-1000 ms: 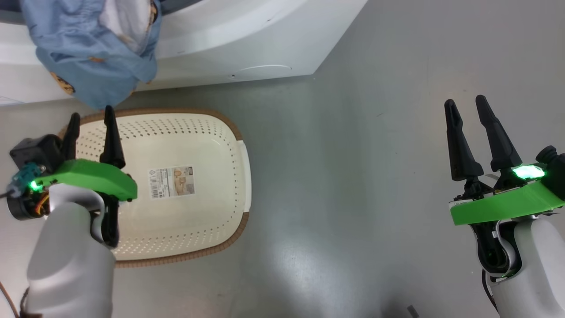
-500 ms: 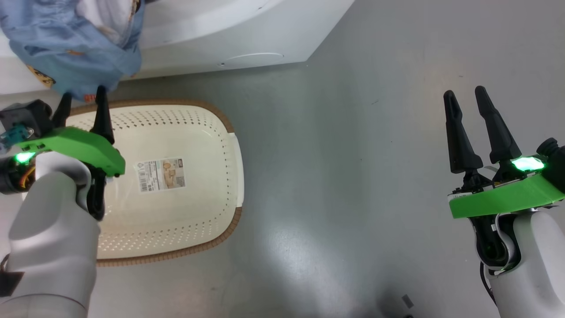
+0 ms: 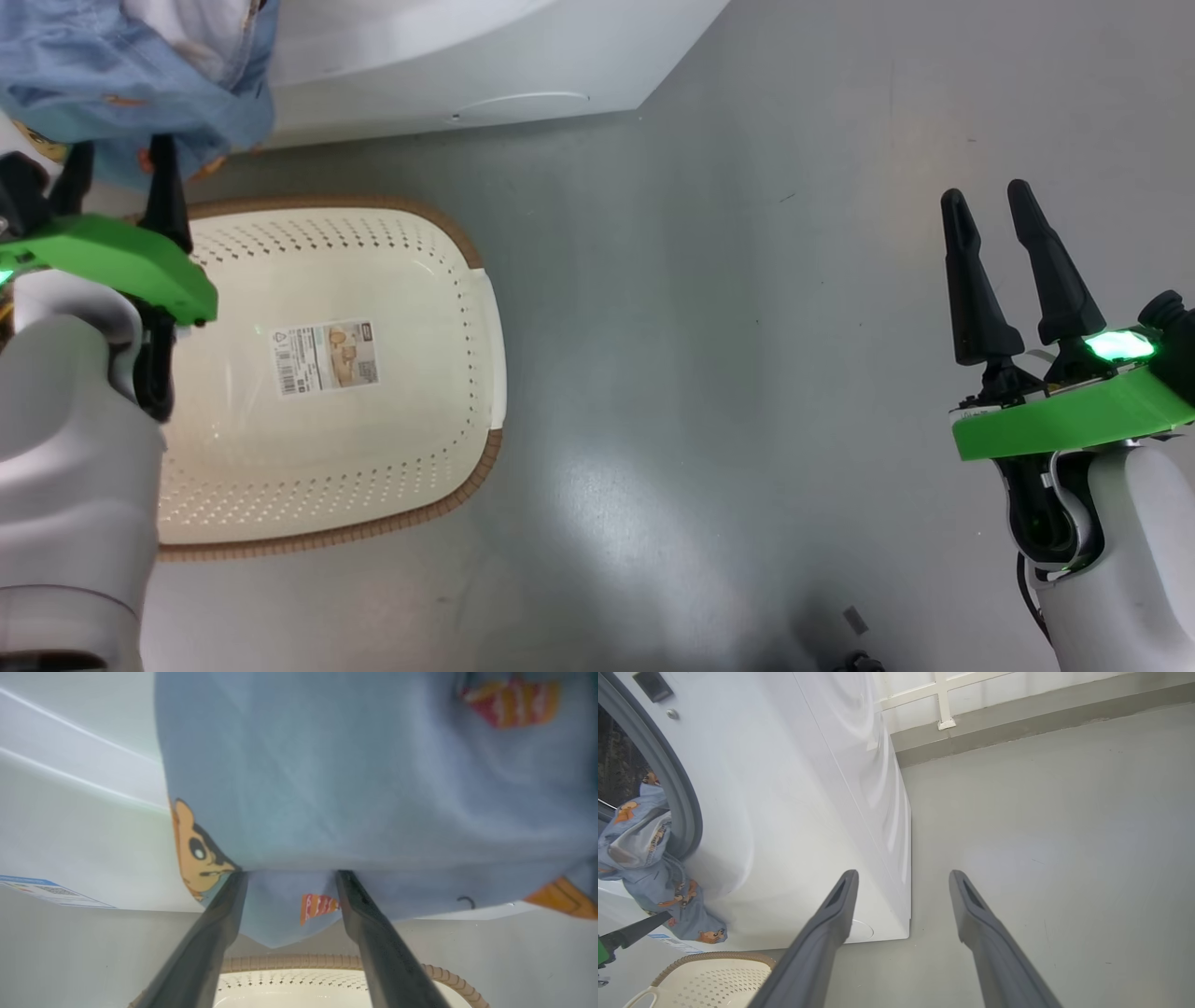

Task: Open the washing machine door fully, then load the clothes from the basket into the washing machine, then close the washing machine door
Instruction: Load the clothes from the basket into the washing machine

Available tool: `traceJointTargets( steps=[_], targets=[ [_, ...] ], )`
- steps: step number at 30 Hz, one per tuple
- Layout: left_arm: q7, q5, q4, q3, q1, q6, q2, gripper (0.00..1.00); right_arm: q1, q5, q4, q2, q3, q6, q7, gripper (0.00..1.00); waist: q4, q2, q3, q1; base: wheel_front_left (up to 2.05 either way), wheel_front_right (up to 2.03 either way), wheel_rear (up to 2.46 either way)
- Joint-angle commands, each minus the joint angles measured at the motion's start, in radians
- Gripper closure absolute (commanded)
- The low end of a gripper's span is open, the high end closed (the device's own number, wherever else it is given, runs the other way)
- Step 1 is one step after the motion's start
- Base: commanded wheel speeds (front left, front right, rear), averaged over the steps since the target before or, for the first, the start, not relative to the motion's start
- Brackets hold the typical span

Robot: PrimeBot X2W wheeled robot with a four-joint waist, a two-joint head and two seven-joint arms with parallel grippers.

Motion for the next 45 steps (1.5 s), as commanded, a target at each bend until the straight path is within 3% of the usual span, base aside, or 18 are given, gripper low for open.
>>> traceJointTargets(
  steps=[1, 8, 11, 12, 24, 45],
  targets=[
    [-0.005, -0.004, -0.02, 0.019, -0.013, 0.003, 0.05, 0.0, 0.008, 0.004, -0.026, -0.006, 0.015, 0.009, -0.005, 0.0, 0.001, 0.0, 0.004, 0.0, 0.0, 0.0, 0.0],
    [-0.005, 0.008, -0.046, 0.025, -0.019, 0.009, 0.06, 0.02, 0.001, 0.005, -0.027, -0.004, 0.011, 0.009, -0.005, 0.0, 0.001, 0.0, 0.012, 0.0, 0.0, 0.0, 0.0],
    [-0.005, 0.011, -0.049, 0.026, -0.015, 0.008, 0.058, 0.87, 0.001, 0.004, -0.026, -0.002, 0.011, 0.009, -0.005, 0.0, 0.003, 0.0, 0.01, 0.0, 0.0, 0.0, 0.0],
    [-0.005, 0.012, -0.05, 0.026, -0.014, 0.008, 0.057, 1.0, 0.0, 0.004, -0.025, -0.001, 0.011, 0.009, -0.005, 0.0, 0.003, 0.0, 0.01, 0.0, 0.0, 0.0, 0.0],
    [-0.005, 0.017, -0.082, 0.022, 0.021, 0.003, 0.038, 1.0, 0.003, 0.004, -0.022, 0.002, 0.01, 0.009, -0.005, 0.0, 0.011, 0.0, -0.006, 0.0, 0.0, 0.0, 0.0],
    [-0.005, 0.047, -0.383, 0.025, 0.15, -0.003, -0.002, 1.0, 0.019, 0.004, -0.011, 0.009, 0.012, 0.009, -0.005, 0.0, 0.022, 0.0, -0.05, 0.0, 0.0, 0.0, 0.0]
  ],
)
